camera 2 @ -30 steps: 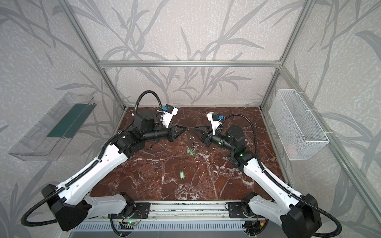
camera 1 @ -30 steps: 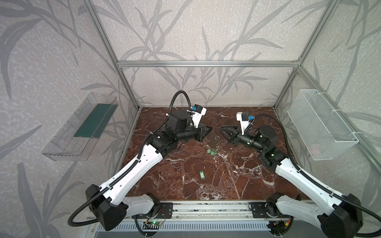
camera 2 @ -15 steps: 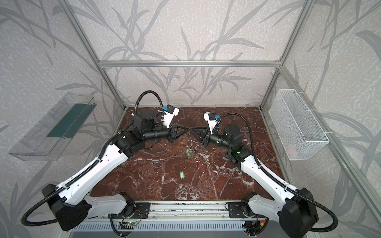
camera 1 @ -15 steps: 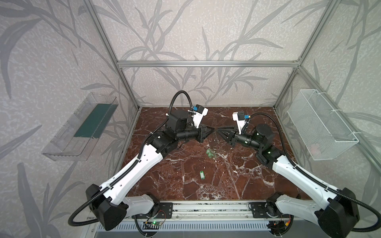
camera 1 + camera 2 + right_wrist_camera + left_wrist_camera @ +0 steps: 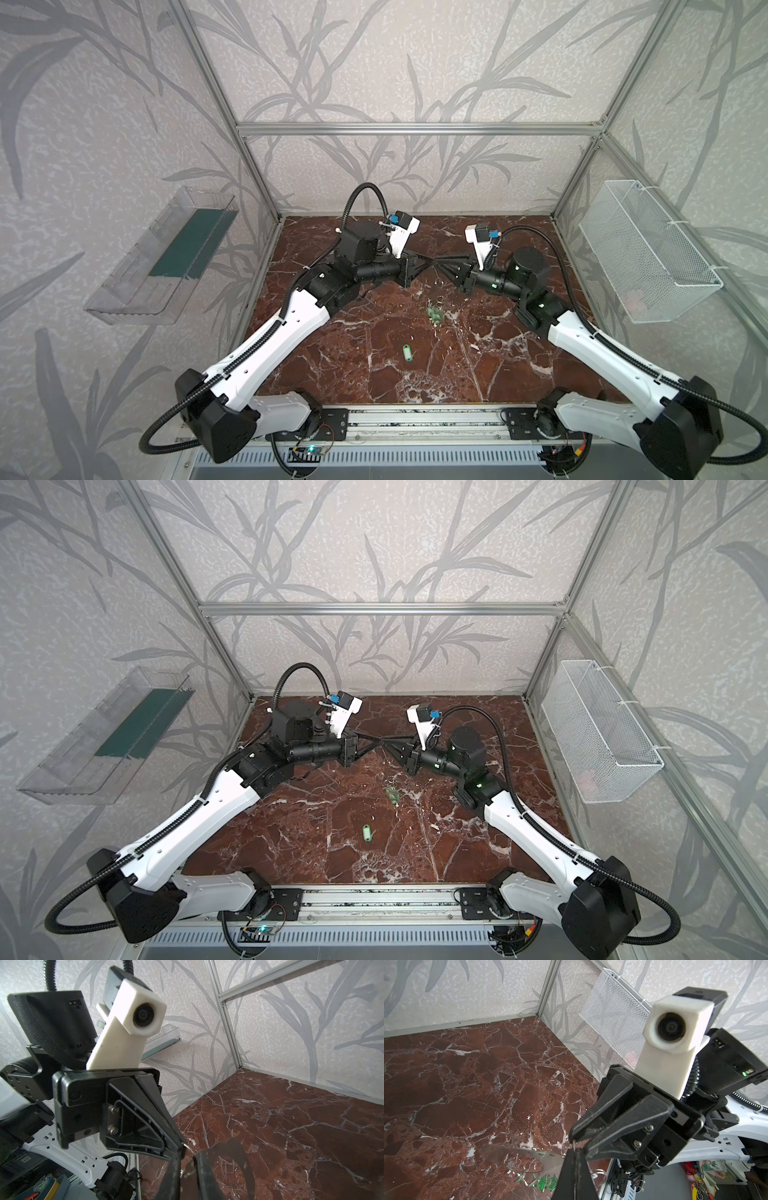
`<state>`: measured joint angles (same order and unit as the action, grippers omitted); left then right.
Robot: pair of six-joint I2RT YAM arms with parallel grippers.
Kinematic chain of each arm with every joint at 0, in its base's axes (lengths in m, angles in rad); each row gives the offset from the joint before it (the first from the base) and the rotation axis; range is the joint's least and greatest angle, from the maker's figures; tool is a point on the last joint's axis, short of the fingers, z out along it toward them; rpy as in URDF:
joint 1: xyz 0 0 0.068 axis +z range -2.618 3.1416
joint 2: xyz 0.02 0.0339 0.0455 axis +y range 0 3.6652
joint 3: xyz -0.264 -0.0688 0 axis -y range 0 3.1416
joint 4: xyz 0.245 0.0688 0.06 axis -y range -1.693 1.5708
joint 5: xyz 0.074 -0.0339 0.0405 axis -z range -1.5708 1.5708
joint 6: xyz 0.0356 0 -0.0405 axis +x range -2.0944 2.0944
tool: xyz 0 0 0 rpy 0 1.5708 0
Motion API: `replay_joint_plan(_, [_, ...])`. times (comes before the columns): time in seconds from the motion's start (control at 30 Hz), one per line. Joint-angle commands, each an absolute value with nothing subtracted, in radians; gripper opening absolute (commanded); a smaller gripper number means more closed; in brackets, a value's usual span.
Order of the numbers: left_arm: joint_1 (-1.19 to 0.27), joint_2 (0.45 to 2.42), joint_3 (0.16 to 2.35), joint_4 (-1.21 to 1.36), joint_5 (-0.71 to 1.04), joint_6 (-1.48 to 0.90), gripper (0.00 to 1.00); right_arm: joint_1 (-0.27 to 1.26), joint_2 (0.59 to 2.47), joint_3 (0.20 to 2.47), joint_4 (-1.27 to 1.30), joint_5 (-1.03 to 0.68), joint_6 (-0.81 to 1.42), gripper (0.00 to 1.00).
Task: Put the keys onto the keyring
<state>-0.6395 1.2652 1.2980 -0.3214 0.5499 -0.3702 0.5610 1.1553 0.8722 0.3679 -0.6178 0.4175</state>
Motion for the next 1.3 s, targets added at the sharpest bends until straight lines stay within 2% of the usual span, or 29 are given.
replay_joint_plan(0.0, [-0.647, 1.252, 1.301, -0.266, 0.581, -0.372, 0.0, 0.569, 1.169, 0.902, 0.359, -0.616, 0.406, 0.16])
replay_joint_plan(0.1, [-0.647, 1.252, 1.302, -0.264, 0.588, -0.372, 0.0, 0.572, 1.177, 0.906, 0.358, -0.62, 0.405, 0.14])
replay_joint_plan(0.33, [-0.648, 1.265, 1.3, -0.26, 0.613, -0.37, 0.0, 0.582, 1.181, 0.916, 0.363, -0.634, 0.403, 0.15])
replay_joint_plan(0.47, [-0.648, 1.268, 1.299, -0.266, 0.591, -0.364, 0.0, 0.583, 1.179, 0.916, 0.364, -0.642, 0.405, 0.0])
replay_joint_plan(0.73, [-0.648, 1.251, 1.285, -0.261, 0.558, -0.369, 0.0, 0.58, 1.154, 0.895, 0.37, -0.616, 0.4, 0.0])
replay_joint_plan(0.83, [-0.647, 1.222, 1.265, -0.246, 0.521, -0.375, 0.23, 0.572, 1.145, 0.881, 0.387, -0.606, 0.409, 0.0])
replay_joint_plan(0.93, [-0.644, 1.186, 1.246, -0.244, 0.464, -0.379, 0.33, 0.562, 1.137, 0.874, 0.394, -0.604, 0.413, 0.0])
replay_joint_plan(1.03, [-0.639, 1.148, 1.21, -0.215, 0.416, -0.391, 0.34, 0.557, 1.128, 0.865, 0.4, -0.598, 0.41, 0.0])
replay_joint_plan(1.27, [-0.616, 1.115, 1.149, -0.15, 0.44, -0.424, 0.35, 0.535, 1.118, 0.842, 0.443, -0.61, 0.422, 0.0])
